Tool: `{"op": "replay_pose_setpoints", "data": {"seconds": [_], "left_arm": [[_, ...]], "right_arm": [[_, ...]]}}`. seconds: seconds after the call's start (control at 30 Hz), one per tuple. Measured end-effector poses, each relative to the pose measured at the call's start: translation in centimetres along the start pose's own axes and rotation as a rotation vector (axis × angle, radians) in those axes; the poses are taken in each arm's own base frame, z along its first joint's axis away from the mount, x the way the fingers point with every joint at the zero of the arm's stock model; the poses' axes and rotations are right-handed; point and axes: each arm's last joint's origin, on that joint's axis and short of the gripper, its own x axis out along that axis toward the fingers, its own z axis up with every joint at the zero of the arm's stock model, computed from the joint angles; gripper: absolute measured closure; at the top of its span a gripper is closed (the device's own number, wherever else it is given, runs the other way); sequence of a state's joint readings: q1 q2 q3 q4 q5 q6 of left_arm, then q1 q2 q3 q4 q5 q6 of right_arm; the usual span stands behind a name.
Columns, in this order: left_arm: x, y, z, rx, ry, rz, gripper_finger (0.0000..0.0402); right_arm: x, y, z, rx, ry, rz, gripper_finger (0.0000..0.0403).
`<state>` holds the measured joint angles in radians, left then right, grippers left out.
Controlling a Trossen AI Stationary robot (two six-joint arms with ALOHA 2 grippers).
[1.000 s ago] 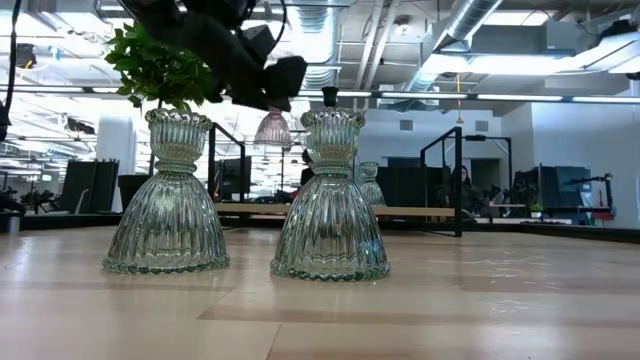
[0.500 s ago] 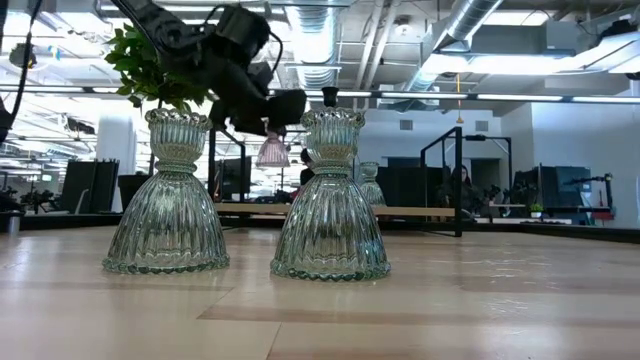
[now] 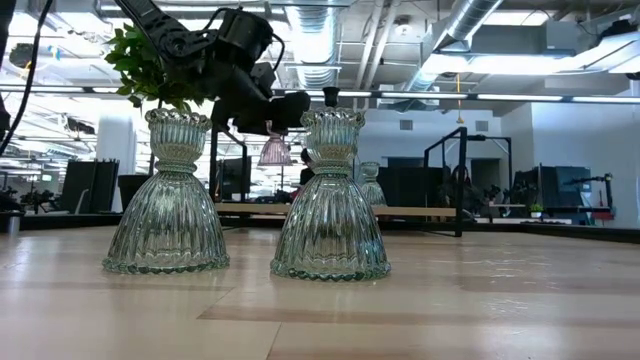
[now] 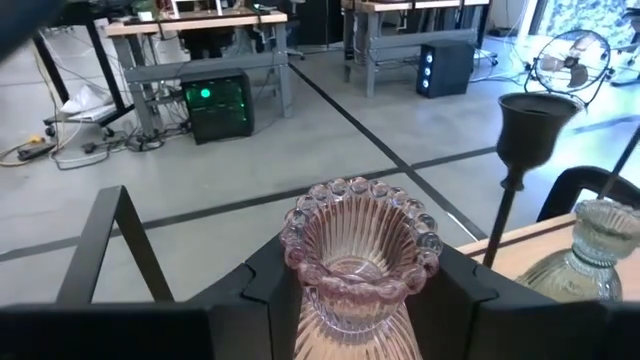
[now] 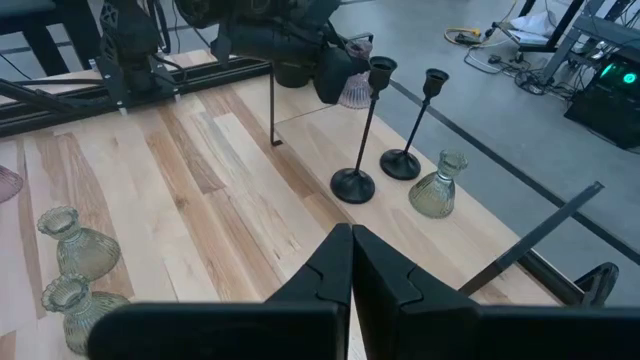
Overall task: Pick & Place candle stick holders
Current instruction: Put the pink candle holder on the shelf
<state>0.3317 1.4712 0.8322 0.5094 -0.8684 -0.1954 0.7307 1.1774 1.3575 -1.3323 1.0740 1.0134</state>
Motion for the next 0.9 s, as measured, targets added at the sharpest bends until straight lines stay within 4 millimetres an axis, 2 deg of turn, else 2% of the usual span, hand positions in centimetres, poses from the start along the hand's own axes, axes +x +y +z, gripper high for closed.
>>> {"op": "replay_pose_setpoints", "data": {"seconds": [0.13,0.37,0.6,0.9], "left_arm": [[-0.3,0.1,0.5,-0.025,-0.015,-0.016,0.0262],[-2.0,-1.0,1.0,-0.037,-0.026,-0.075,0.0262],[-4.0,-2.0,0.8,0.101,-0.046,0.011,0.0262],[-7.3,-3.2,1.5,0.07,-0.068,-0.014,0.0262]], "right_arm": [[0.0,0.0,0.0,0.0,0.0,0.0,0.0403],[0.0,0.0,0.0,0.0,0.0,-0.001,0.0403],[0.0,0.0,0.0,-0.001,0.0,-0.001,0.0403],[0.0,0.0,0.0,-0.011,0.0,-0.001,0.0403]]}}
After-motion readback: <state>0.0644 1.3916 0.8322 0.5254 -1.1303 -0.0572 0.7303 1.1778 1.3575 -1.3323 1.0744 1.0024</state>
